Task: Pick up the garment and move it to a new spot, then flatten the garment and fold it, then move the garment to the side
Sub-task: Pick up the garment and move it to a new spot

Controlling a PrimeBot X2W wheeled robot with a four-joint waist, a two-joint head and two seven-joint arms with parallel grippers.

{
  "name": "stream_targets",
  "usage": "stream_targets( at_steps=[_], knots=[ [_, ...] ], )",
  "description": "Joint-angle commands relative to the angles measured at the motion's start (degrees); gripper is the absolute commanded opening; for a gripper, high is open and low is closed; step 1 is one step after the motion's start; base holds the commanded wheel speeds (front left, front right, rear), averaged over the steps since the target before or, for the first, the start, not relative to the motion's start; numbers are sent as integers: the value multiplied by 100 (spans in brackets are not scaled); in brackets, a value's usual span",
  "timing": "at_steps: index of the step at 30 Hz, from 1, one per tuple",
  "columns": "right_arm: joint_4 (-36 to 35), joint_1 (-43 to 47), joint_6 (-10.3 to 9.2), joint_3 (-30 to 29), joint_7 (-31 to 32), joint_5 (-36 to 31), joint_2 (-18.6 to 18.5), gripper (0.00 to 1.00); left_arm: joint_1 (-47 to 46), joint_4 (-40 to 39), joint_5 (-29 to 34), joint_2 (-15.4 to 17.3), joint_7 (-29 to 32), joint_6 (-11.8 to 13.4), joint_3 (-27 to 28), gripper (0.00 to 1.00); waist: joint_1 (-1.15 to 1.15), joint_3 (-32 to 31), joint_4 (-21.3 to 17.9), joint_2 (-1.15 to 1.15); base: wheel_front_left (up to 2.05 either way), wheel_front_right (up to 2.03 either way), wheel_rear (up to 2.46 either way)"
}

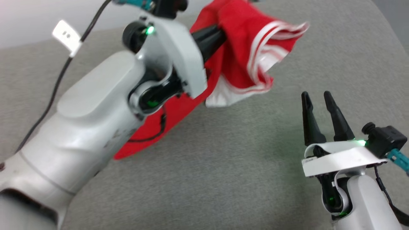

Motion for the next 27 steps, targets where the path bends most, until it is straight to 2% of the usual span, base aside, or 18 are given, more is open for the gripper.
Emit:
stream_targets(
  at_steps=[1,6,12,16,19,27],
  knots=[
    [-44,-84,-6,8,-6,133,19,100,-132,162,82,-71,-125,-12,-76,0,0,407,-435,0,0,0,0],
    [-109,-163,-6,-27,-6,408,21,100,-197,639,62,-111,-438,-12,-443,0,0,652,-687,0,0,0,0],
    [-151,-140,-6,-80,-6,588,21,100,-96,1095,-70,221,-377,-12,-1027,0,0,772,-808,0,0,0,0],
    [-163,-151,-6,-63,-6,649,23,100,-187,1257,-5,431,-103,-11,-1422,0,0,814,-828,0,0,0,0],
    [-169,-175,-6,-47,-6,677,20,100,-202,1310,-6,464,-18,-12,-1527,0,0,833,-833,0,0,0,0],
    [-252,-292,-6,82,-6,803,21,100,-107,1569,992,499,740,-4,-1753,0,0,1033,-945,0,0,0,0]
  ],
)
